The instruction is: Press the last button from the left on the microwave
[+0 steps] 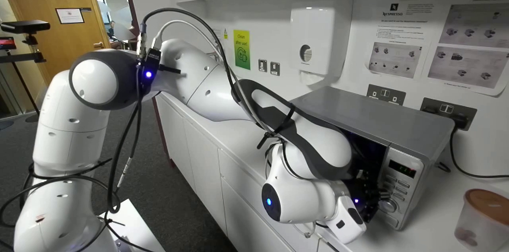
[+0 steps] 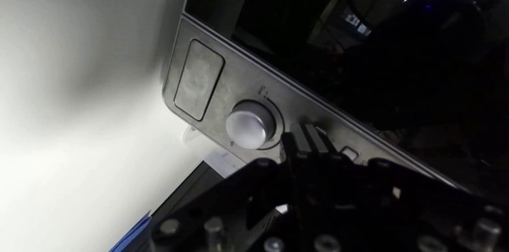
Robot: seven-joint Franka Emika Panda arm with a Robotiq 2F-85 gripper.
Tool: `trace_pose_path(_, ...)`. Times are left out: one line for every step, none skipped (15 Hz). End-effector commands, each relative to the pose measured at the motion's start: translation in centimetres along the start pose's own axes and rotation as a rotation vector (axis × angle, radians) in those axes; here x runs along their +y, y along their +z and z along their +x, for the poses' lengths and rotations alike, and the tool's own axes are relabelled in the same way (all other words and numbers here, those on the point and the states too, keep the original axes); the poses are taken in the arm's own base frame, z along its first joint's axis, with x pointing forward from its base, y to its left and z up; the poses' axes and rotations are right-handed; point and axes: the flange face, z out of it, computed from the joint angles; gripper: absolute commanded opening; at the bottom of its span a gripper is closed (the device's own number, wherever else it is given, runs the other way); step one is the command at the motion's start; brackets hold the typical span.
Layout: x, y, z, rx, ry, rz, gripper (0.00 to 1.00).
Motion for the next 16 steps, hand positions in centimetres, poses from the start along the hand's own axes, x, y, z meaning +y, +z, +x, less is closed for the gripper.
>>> trace_pose_path(-2.4,-1.1,-0.3,0.012,-0.031,0.088,0.0)
trace_pose_path(-2.6,-1.2,-0.3,0.014,-0.036,0.092,0.0)
trace_pose_path(-2.9,-1.3,-0.1,0.016,-0.037,0.096,0.0)
trace_pose_path(-2.9,-1.3,0.0,0.02,-0.038,0.095,0.0)
trace_pose_path(-2.9,-1.3,0.2,0.022,-0.039,0.095,0.0)
trace_pose_path(-2.8,-1.3,0.3,0.021,-0.039,0.093,0.0)
trace_pose_path(-2.4,-1.6,0.4,0.017,-0.046,0.08,0.0)
trace_pose_path(-2.0,-2.0,0.6,0.013,-0.053,0.037,0.0)
trace_pose_path(-1.4,-2.7,1.0,0.005,-0.069,-0.03,0.0)
trace_pose_path(-1.2,-4.0,1.2,-0.028,-0.075,-0.123,0.0)
trace_pose_path(-1.2,-5.6,1.7,-0.033,-0.103,-0.185,0.0)
trace_pose_path(-1.2,-7.1,1.9,-0.06,-0.113,-0.229,0.0)
trace_pose_path(-1.6,-9.0,1.7,-0.086,-0.126,-0.26,0.0)
trace_pose_path(-1.7,-10.2,1.4,-0.115,-0.136,-0.28,0.0)
trace_pose_path(-1.8,-11.3,1.0,-0.148,-0.149,-0.293,0.0)
trace_pose_path(-1.6,-12.4,-0.1,-0.191,-0.158,-0.307,0.0)
